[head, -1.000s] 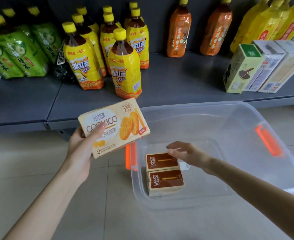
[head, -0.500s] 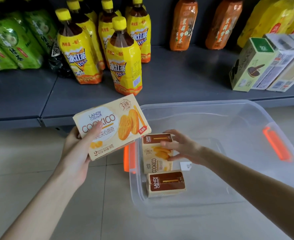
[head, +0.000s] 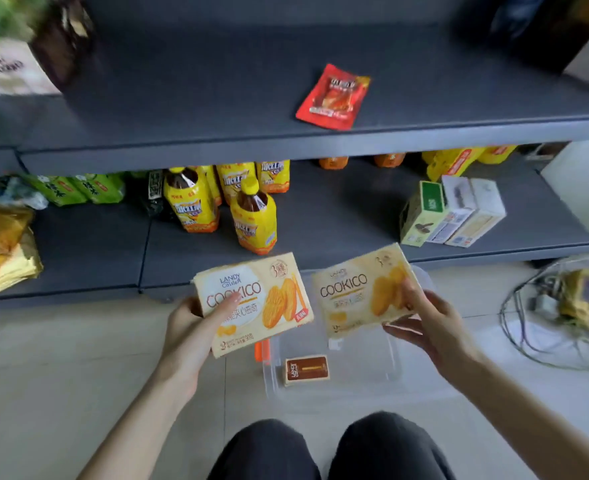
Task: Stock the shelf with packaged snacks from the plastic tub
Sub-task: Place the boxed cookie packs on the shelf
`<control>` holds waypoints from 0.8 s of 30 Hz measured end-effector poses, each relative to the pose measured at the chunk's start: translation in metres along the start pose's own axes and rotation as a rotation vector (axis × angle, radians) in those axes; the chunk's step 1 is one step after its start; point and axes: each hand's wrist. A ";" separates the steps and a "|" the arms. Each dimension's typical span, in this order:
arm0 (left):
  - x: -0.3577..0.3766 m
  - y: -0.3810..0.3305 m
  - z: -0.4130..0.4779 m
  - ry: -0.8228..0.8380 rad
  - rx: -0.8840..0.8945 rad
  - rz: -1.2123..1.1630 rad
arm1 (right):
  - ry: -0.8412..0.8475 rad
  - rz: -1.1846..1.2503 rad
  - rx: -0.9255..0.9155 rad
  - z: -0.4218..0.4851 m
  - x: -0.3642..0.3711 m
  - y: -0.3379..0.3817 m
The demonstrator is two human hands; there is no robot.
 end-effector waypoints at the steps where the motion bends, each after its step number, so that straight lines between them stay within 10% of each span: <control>1: 0.003 -0.023 -0.022 0.018 -0.009 0.013 | -0.017 0.110 0.035 -0.025 -0.007 0.022; 14: -0.021 -0.374 -0.296 0.160 0.099 0.089 | 0.152 0.174 -0.039 -0.296 -0.015 0.366; 24: -0.025 -0.602 -0.434 -0.021 0.522 -0.023 | 0.395 -0.076 -0.475 -0.401 -0.014 0.615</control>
Point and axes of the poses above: each hand's wrist, its own z-axis towards the middle knuckle, its own x-axis out of the palm, y = z × x, and after that the axes turned 1 degree about -x, right-handed
